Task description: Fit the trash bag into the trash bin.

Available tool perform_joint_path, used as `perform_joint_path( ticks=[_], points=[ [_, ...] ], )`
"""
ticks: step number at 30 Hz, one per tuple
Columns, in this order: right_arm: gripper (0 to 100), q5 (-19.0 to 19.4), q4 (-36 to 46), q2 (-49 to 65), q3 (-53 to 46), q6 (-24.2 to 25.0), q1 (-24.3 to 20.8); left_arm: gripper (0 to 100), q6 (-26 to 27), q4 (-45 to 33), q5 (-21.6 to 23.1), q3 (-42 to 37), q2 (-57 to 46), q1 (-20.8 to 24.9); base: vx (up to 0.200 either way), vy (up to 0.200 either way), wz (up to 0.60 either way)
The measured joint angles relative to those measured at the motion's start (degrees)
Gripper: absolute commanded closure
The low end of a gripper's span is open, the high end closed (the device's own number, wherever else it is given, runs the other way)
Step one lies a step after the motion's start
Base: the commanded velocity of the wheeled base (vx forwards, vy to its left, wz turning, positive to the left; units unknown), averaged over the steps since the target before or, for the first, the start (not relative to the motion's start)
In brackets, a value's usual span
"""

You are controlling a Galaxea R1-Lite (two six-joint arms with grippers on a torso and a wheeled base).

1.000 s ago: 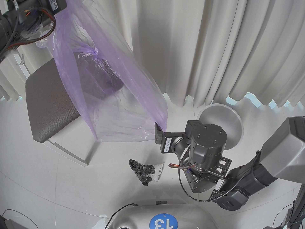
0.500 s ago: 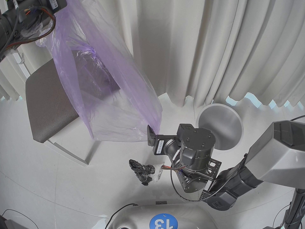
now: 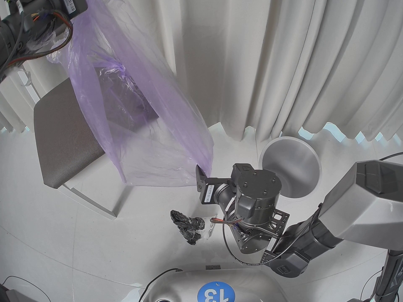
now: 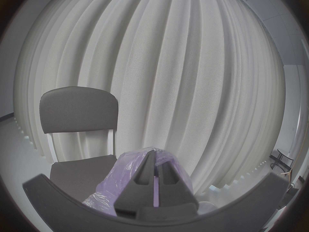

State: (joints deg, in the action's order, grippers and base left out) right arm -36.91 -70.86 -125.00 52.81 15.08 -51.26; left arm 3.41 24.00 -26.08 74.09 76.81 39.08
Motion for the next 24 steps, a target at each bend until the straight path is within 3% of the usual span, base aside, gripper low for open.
perform_joint_path(
  ticks=[16,24],
  points=[
    [100,0.2,0.2,5.9,-5.9,-0.4,-0.2,100,0.1,-0.7,0.2,-6.7,-1.8,-1.3,0.000,0.000,0.00],
    [100,-0.4,2.5,15.6,-14.9,-1.8,1.0,100,0.6,-8.7,5.2,-13.8,-3.5,-2.7,0.000,0.000,0.00]
  ],
)
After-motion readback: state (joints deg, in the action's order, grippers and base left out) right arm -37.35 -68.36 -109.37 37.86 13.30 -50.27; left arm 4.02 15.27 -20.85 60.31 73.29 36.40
